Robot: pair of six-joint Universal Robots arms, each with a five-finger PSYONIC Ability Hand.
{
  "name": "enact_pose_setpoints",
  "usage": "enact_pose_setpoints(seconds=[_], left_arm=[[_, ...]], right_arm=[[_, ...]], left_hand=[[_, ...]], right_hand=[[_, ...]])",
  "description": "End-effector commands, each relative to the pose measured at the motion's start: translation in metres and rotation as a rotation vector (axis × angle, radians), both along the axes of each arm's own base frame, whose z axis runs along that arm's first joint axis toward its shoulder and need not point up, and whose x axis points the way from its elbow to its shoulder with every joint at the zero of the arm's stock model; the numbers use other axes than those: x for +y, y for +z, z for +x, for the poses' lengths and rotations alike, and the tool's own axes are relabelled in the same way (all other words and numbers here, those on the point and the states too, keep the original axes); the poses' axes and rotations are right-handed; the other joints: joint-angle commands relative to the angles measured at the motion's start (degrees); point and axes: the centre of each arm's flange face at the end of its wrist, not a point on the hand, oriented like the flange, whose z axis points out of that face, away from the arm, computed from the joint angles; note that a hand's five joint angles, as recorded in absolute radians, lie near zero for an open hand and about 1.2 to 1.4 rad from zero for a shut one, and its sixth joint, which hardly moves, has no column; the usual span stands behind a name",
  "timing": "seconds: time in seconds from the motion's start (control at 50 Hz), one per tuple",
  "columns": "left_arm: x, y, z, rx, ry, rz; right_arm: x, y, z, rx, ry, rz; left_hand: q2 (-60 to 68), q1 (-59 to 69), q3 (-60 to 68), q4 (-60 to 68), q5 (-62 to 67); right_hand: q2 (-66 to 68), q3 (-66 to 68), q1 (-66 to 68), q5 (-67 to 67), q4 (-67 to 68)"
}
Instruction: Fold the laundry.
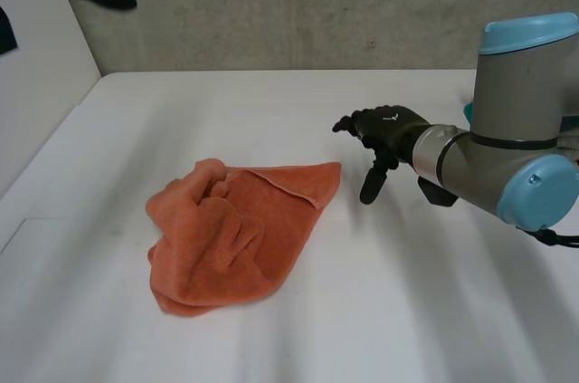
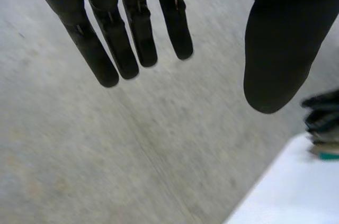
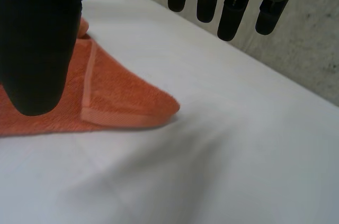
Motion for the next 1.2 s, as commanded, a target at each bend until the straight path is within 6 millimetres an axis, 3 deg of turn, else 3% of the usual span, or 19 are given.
enact_pose_setpoints(seconds=[0.02, 0.14, 0.3, 0.44, 0.54, 0.66, 0.74, 0.82, 0.94, 0.96, 1.02, 1.1, 1.16, 1.2], left_arm=[[-0.046, -0.062, -0.003, -0.184, -0.090, 0.079], [-0.080, -0.121, 0.002, -0.379, -0.100, 0.065], [-0.084, -0.191, -0.007, -0.589, -0.195, 0.151], [-0.079, -0.229, -0.011, -0.726, -0.279, 0.181], [-0.079, -0.240, -0.015, -0.725, -0.292, 0.209], [-0.077, -0.245, -0.021, -0.716, -0.300, 0.206], [-0.078, -0.241, -0.026, -0.724, -0.284, 0.180], [-0.080, -0.225, -0.026, -0.741, -0.213, 0.177], [-0.069, -0.172, -0.027, -0.696, -0.083, 0.161], [-0.062, -0.158, -0.027, -0.677, -0.051, 0.162], [-0.050, -0.139, -0.028, -0.651, 0.009, 0.171], [-0.036, -0.133, -0.031, -0.644, 0.037, 0.176], [-0.033, -0.136, -0.034, -0.658, 0.037, 0.137], [-0.038, -0.142, -0.035, -0.679, 0.040, 0.109]], right_arm=[[0.009, -0.008, -0.008, 0.027, -0.014, 0.042], [0.011, -0.018, -0.014, 0.048, -0.008, 0.026], [0.014, -0.028, -0.016, 0.070, 0.004, 0.018], [0.012, -0.033, -0.020, 0.072, -0.003, 0.016], [0.010, -0.036, -0.021, 0.078, -0.005, 0.020], [0.009, -0.040, -0.020, 0.083, -0.001, 0.022], [0.009, -0.041, -0.020, 0.084, -0.001, 0.018], [0.010, -0.039, -0.020, 0.083, -0.008, 0.015], [0.021, -0.026, -0.020, 0.061, -0.078, 0.022], [0.029, -0.024, -0.018, 0.041, -0.092, 0.043], [0.048, -0.026, -0.006, -0.022, -0.098, 0.109], [0.070, -0.033, 0.015, -0.090, -0.077, 0.191], [0.083, -0.039, 0.030, -0.104, -0.047, 0.211], [0.089, -0.046, 0.039, -0.083, -0.023, 0.203]], left_hand=[[-5.2, -4.8, -5.3, -4.8, -4.6], [-5.8, -5.5, -5.9, -5.5, -5.3], [-4.7, -4.3, -4.8, -4.3, -4.1], [-1.1, -0.8, -1.2, -0.8, -0.6], [1.2, 1.6, 1.1, 1.6, 1.8], [9.1, 9.5, 9.0, 9.4, 9.7], [45.0, 45.4, 44.9, 45.4, 45.6], [45.1, 45.5, 45.0, 45.4, 45.7], [45.1, 45.5, 45.0, 45.4, 45.7], [45.1, 45.5, 45.0, 45.4, 45.7], [45.1, 45.5, 45.0, 45.4, 45.7], [45.1, 45.5, 45.0, 45.4, 45.7], [20.8, 21.2, 20.7, 21.2, 21.4], [33.4, 33.8, 33.3, 33.8, 34.0]], right_hand=[[-2.1, -10.5, -2.9, -2.8, -2.6], [-2.1, -10.5, -2.9, -2.8, -2.6], [-2.1, -10.5, -2.9, -2.8, -2.6], [-2.1, -10.5, -2.9, -2.8, -2.6], [-2.1, -10.5, -2.9, -2.8, -2.6], [-2.1, -10.5, -2.9, -2.8, -2.6], [-2.1, -10.5, -2.9, -2.8, -2.6], [-2.1, -10.5, -2.9, -2.8, -2.6], [-2.1, -10.5, -2.9, -2.8, -2.6], [-2.1, -10.5, -2.9, -2.8, -2.6], [-2.1, -10.5, -2.9, -2.8, -2.6], [-2.1, -10.5, -2.9, -2.8, -2.6], [-2.1, -10.5, -2.9, -2.8, -2.6], [-2.1, -10.5, -2.9, -2.8, -2.6]])
